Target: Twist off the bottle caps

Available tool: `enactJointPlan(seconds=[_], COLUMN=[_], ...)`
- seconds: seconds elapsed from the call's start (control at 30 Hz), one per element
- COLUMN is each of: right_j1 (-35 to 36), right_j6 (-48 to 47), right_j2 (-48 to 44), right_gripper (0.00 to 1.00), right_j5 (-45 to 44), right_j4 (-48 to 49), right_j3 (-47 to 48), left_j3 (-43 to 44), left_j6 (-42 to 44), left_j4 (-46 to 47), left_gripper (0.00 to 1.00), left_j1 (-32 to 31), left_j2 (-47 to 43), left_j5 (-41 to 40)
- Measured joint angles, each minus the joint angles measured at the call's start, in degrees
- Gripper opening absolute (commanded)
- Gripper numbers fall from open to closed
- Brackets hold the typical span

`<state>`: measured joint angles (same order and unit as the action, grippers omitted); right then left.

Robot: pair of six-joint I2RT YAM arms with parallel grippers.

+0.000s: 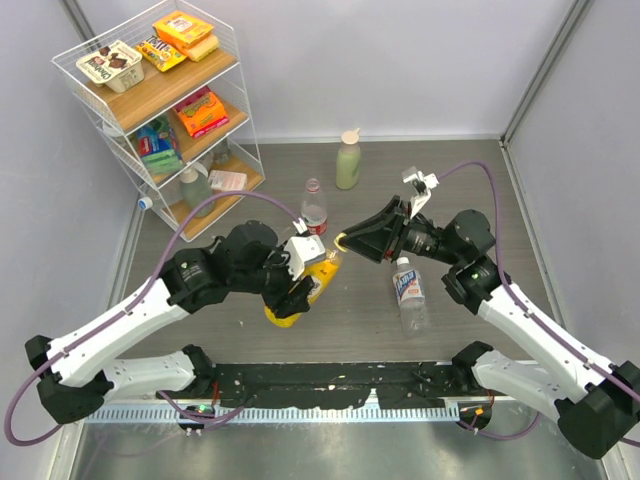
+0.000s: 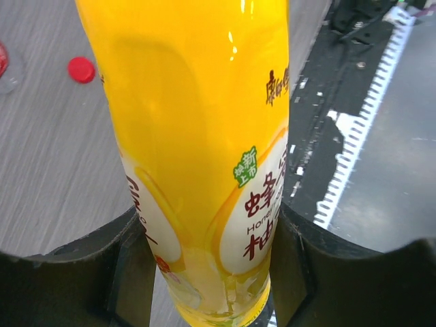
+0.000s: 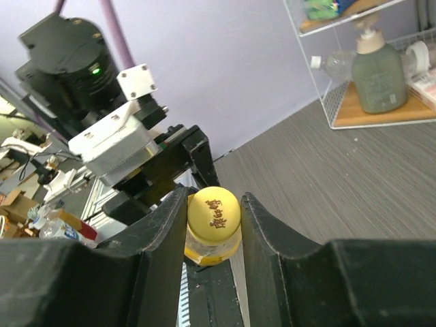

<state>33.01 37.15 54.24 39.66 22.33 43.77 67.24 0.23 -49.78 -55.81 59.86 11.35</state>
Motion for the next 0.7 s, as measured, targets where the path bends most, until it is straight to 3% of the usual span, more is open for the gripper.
enactJointPlan(seconds=[0.7], right_j1=[0.4], right_j6=[0.8], right_j2=[-7.5], right_gripper=[0.02], right_j5=[15.8], right_j4=[14.8], right_j3=[-1.5], left_j3=[4.0], left_j6=[-0.9], left_j4=[-1.6], left_gripper=[0.0], left_j1=[0.2], left_j2=[-1.1], left_j5=[30.6])
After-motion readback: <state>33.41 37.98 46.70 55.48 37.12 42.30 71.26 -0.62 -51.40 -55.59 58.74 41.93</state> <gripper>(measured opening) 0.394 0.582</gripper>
